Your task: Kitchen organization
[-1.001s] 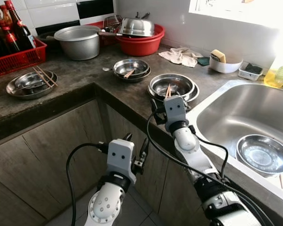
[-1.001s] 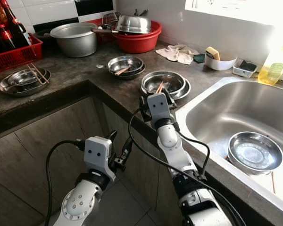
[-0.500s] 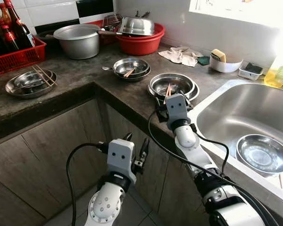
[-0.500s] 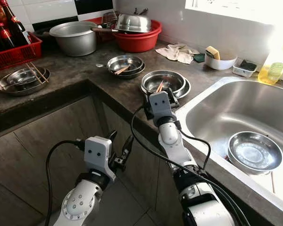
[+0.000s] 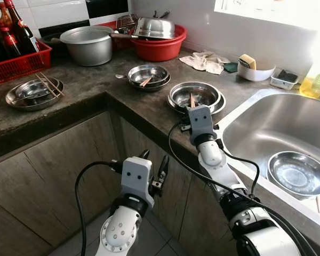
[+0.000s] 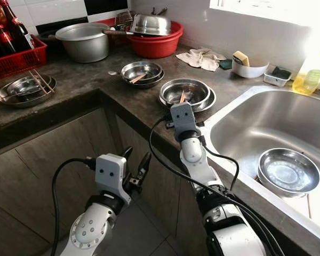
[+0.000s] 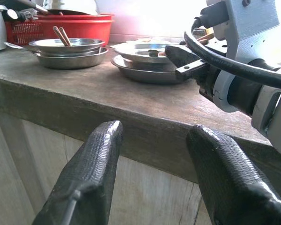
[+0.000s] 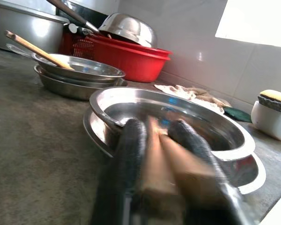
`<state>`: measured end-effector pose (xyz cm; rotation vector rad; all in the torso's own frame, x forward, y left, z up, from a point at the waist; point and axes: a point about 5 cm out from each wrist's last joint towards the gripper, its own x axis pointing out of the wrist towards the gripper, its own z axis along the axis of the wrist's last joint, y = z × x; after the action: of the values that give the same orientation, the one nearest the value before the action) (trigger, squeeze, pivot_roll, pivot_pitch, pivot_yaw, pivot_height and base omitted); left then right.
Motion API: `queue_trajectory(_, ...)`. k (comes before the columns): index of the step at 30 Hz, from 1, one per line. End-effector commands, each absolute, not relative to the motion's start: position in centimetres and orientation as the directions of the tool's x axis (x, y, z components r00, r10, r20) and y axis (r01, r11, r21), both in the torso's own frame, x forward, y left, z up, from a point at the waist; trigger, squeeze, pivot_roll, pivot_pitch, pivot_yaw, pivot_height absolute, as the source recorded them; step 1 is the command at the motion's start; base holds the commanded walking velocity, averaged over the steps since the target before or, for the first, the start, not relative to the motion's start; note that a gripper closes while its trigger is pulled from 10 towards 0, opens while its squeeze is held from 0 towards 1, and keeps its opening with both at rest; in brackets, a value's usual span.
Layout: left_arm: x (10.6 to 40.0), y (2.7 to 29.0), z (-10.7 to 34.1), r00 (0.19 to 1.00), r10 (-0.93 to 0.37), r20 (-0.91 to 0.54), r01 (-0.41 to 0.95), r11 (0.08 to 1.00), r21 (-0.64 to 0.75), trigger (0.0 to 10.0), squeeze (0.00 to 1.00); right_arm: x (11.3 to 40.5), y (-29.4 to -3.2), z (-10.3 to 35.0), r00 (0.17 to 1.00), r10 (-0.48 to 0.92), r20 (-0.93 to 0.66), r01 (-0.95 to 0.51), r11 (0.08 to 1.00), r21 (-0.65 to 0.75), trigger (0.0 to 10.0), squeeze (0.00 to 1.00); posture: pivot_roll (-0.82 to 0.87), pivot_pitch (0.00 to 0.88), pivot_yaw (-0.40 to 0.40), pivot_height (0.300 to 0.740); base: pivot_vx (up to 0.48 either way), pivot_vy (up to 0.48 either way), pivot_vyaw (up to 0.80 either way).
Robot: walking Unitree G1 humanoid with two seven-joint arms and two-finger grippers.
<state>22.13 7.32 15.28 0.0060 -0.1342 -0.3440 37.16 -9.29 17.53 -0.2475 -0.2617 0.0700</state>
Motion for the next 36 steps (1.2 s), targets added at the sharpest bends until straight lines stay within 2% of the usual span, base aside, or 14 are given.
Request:
queue_trajectory(1,22.1,7.1,15.8,0.927,-0.341,0.156,0.341,0.94,0.026,10.0,0.0,37.4,-9.4,18.4,0.956,0.092,0.279,-0.022,0.969,-0.244,0.0,0.0,0.08,0.058,-0.033,0.74,0.0,0.0,0.0)
queue_trajectory(11,22.2,7.1,15.8,0.927,-0.339,0.158,0.339,0.94,0.028,10.0,0.0,37.6,-10.1,19.1,0.949,0.058,0.31,0.018,0.971,-0.238,0.0,0.0,0.08,0.055,-0.036,0.74,0.0,0.0,0.0)
queue_trajectory(17,22.3,7.2,15.8,0.928,-0.336,0.159,0.336,0.941,0.029,10.0,0.0,37.1,-10.8,20.7,0.923,0.007,0.385,0.061,0.985,-0.163,0.0,0.0,0.08,0.049,-0.037,0.74,0.0,0.0,0.0)
queue_trajectory(20,22.4,7.3,15.8,0.93,-0.332,0.157,0.332,0.943,0.028,10.0,0.0,35.9,-11.1,21.9,0.895,-0.012,0.445,0.055,0.995,-0.084,0.3,0.0,0.07,0.042,-0.035,0.74,0.0,0.0,0.0)
queue_trajectory(27,22.6,7.4,15.5,0.933,-0.332,0.142,0.331,0.943,0.028,10.0,0.0,33.1,-11.6,23.6,0.855,-0.014,0.519,0.023,1.0,-0.01,0.0,0.0,0.06,0.033,-0.027,0.74,0.0,0.0,0.0)
queue_trajectory(28,22.7,7.4,15.5,0.933,-0.333,0.139,0.332,0.943,0.028,10.0,0.0,31.8,-11.8,23.8,0.854,-0.012,0.519,0.008,1.0,0.009,0.0,0.0,0.06,0.028,-0.023,0.74,0.0,0.0,0.0)
queue_trajectory(31,22.8,7.5,15.4,0.933,-0.332,0.137,0.332,0.943,0.027,10.0,0.0,31.1,-12.0,23.7,0.86,-0.007,0.51,0.001,1.0,0.012,0.0,0.0,0.05,0.023,-0.019,0.74,0.0,0.0,0.0)
queue_trajectory(36,23.1,7.4,15.4,0.928,-0.347,0.134,0.346,0.938,0.032,10.0,0.0,28.9,-13.4,21.8,0.899,-0.029,0.437,0.032,0.999,0.0,0.0,0.0,0.04,0.015,-0.001,0.74,0.0,0.19,-0.76)
